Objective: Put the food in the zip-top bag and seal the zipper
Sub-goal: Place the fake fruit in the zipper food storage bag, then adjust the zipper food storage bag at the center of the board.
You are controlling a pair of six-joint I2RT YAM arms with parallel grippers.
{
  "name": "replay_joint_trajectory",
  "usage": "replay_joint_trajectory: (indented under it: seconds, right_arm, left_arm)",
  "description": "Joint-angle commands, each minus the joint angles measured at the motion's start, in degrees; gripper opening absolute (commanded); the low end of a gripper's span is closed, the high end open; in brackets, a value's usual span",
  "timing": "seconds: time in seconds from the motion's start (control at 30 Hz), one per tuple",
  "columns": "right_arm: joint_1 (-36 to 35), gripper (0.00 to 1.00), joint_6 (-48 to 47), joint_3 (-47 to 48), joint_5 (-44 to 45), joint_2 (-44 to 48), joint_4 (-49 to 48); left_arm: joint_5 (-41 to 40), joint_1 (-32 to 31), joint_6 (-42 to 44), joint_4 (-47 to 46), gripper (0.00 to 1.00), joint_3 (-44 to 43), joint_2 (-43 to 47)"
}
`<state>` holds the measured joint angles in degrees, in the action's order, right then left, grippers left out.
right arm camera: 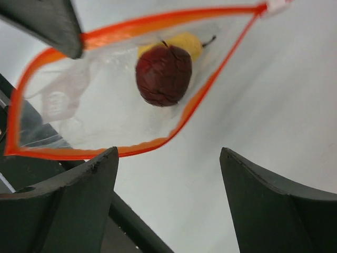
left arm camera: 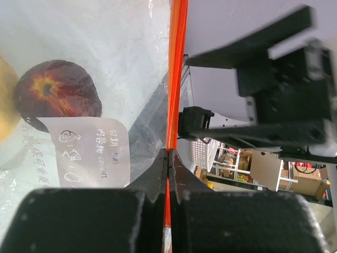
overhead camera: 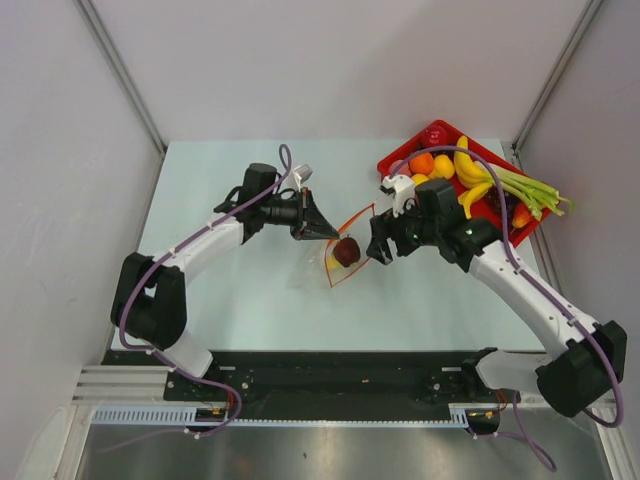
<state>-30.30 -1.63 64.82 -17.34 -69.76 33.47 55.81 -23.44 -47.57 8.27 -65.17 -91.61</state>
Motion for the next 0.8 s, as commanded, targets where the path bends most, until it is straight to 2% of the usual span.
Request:
replay_joint_trajectory:
  seconds: [0.0, 0.07, 0.1, 0.17, 0.2, 0.23, 0.43, 0.5, 0.57, 0.77]
  right_arm:
    - [2.44, 0.79, 6.71, -1.97, -5.05, -3.98, 0.28]
    - [3.23, 0.68, 7.16, -2.15, -9.79, -5.30, -0.34]
    - [3.76, 0.49, 7.43, -2.06, -10.95, -5.48, -0.25]
    - [4.81, 0.34, 7.52, -1.54, -14.64, -5.22, 0.19]
    - [6.12, 0.12, 7.52, -1.36, -15.78, -4.43, 0.28]
    - [6.74, 0.01, 7.43, -0.14, -16.92, -3.99, 1.23]
    - [9.38, 0.00, 4.54, 4.43, -20.98, 2.07, 8.69]
    - [9.39, 0.00, 2.69, 6.28, -20.72, 2.34, 11.16]
    - [9.82, 0.00, -0.11, 7.51, -20.10, 0.95, 14.50]
    - [10.96, 0.00, -5.83, 11.47, -19.13, -8.71, 17.94]
  left_arm:
    - [0.88, 0.41, 0.55, -0.01, 0.00, 0.65, 1.88]
    - [0.70, 0.41, 1.60, 0.95, 0.00, 0.65, 2.23]
    - [0.44, 0.41, 2.04, 1.56, 0.00, 0.57, 2.32]
    - [-0.17, 0.41, 4.31, 4.11, 0.00, 0.30, 2.93]
    - [-0.70, 0.41, 5.29, 5.16, 0.00, 0.04, 4.15]
    - [-2.27, 0.41, 6.34, 7.96, 0.00, -0.05, 4.68]
    - [-11.76, 0.15, 17.32, 24.03, 0.00, -3.64, 11.18]
    - [-18.96, -0.37, 20.84, 29.14, 0.00, -6.27, 13.20]
    - [-25.10, -0.99, 23.21, 32.32, 0.00, -7.86, 13.57]
    - [-32.86, -1.96, 25.42, 37.87, 0.00, -8.93, 9.53]
